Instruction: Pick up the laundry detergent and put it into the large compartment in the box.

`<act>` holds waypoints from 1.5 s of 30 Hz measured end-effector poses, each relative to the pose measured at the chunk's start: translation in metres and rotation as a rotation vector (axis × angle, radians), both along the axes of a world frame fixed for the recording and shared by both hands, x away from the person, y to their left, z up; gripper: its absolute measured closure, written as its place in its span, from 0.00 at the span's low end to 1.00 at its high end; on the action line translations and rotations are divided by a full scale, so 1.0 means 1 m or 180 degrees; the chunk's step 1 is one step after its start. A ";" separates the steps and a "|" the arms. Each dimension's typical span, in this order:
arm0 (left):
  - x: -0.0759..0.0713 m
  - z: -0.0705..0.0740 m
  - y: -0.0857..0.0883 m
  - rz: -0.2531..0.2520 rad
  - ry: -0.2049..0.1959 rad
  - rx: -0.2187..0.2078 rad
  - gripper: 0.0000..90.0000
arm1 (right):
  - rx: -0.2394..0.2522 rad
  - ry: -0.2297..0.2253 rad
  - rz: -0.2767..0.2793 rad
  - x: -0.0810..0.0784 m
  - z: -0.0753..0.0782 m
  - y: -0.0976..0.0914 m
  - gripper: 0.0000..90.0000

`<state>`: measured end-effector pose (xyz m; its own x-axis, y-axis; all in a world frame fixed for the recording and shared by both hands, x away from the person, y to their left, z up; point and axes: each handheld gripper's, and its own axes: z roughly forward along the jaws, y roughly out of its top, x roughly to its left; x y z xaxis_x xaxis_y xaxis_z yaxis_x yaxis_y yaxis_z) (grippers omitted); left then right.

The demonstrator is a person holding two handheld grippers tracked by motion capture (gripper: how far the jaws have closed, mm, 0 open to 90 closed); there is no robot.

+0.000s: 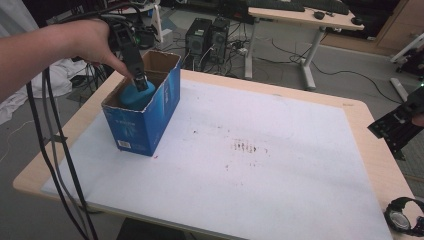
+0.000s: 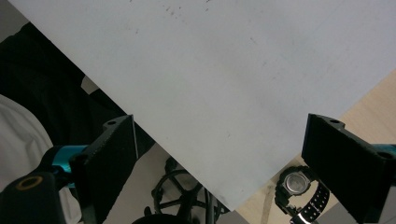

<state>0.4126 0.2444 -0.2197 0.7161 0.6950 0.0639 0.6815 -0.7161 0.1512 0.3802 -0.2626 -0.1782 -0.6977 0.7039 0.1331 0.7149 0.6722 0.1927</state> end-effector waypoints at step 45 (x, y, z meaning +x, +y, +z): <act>0.000 -0.009 -0.144 -0.1029 -0.0064 -0.0222 0.23 | 0.0052 -0.0061 -0.0171 -0.012 -0.003 -0.007 0.11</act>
<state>0.4127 0.1000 -0.2290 0.8994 0.4352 0.0405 0.4170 -0.8822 0.2185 0.3686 -0.2692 -0.1810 -0.6615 0.7382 0.1319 0.7459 0.6296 0.2174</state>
